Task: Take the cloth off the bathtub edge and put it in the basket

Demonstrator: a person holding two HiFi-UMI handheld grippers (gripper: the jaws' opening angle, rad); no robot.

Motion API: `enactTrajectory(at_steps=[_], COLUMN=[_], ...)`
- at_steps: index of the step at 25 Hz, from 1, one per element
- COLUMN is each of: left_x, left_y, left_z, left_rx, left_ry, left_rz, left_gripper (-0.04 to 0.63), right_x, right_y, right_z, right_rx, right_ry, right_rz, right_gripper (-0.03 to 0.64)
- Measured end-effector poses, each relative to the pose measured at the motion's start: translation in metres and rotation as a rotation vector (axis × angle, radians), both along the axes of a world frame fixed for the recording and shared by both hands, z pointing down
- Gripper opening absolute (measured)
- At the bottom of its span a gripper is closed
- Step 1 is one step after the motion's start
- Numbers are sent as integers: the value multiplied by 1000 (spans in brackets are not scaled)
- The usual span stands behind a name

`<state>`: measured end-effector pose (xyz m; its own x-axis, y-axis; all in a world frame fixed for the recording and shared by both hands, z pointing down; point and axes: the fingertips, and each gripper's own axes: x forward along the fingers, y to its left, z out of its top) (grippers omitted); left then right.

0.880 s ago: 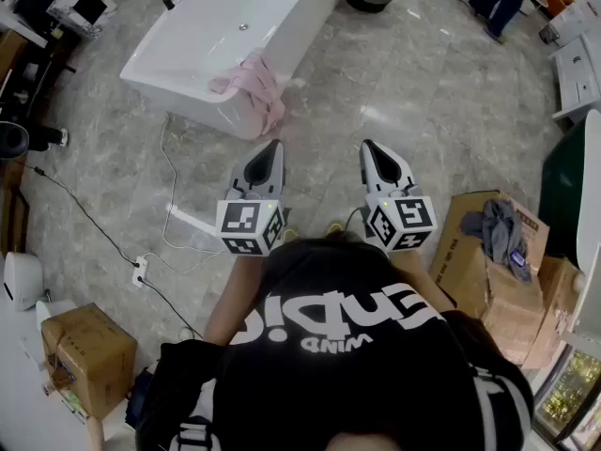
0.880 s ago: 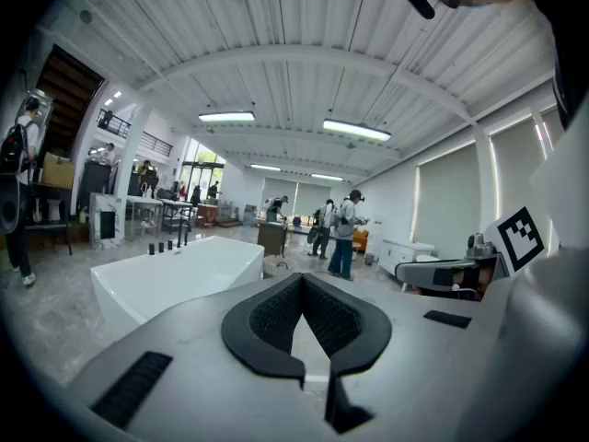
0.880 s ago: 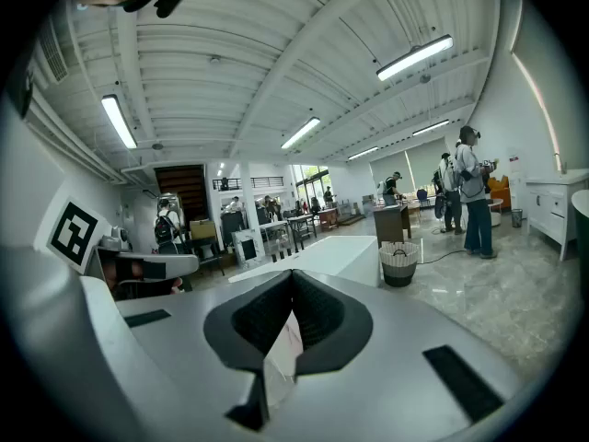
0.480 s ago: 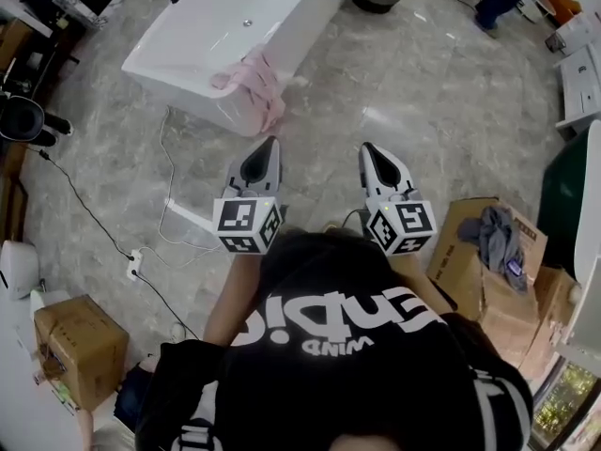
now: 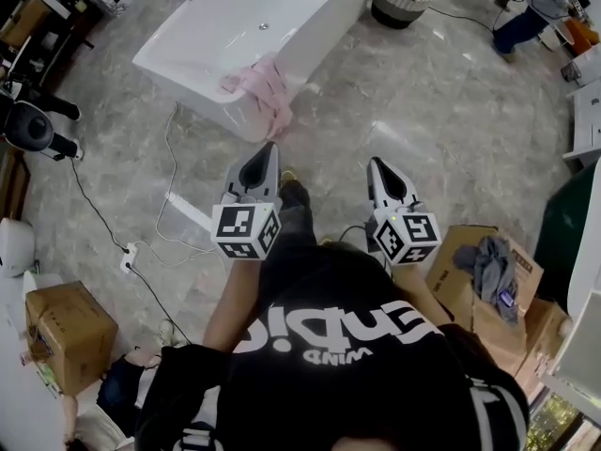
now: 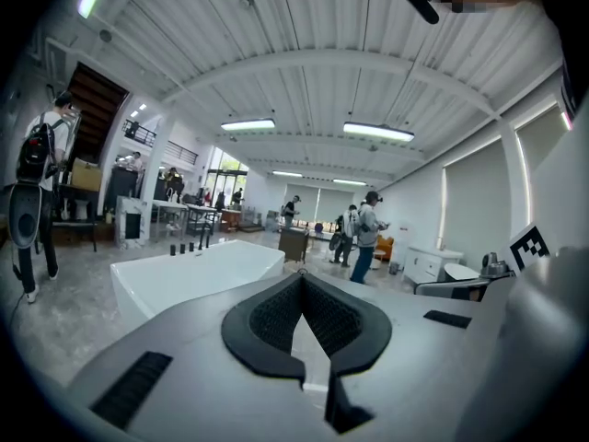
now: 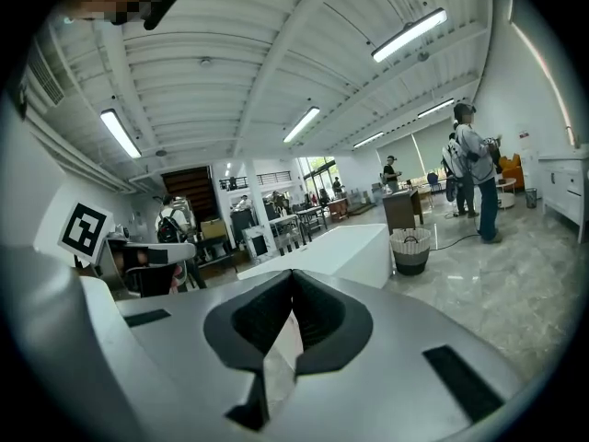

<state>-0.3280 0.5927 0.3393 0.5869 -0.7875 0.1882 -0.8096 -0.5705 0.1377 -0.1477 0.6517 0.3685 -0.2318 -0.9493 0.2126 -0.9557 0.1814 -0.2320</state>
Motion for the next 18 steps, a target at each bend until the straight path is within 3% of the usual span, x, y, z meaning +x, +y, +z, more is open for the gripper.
enactTrajectory(at_steps=[6, 18], left_x=[3, 9], left_y=[-73, -268], left_z=[10, 0], left_rx=[-3, -20], left_ry=[5, -4], left_rz=[-4, 58], left_gripper=[12, 12], right_x=[-2, 6], right_y=[-70, -264], right_z=[11, 7], right_rx=[-12, -55], right_ry=[0, 4], right_rz=[-15, 37], right_gripper=[14, 14])
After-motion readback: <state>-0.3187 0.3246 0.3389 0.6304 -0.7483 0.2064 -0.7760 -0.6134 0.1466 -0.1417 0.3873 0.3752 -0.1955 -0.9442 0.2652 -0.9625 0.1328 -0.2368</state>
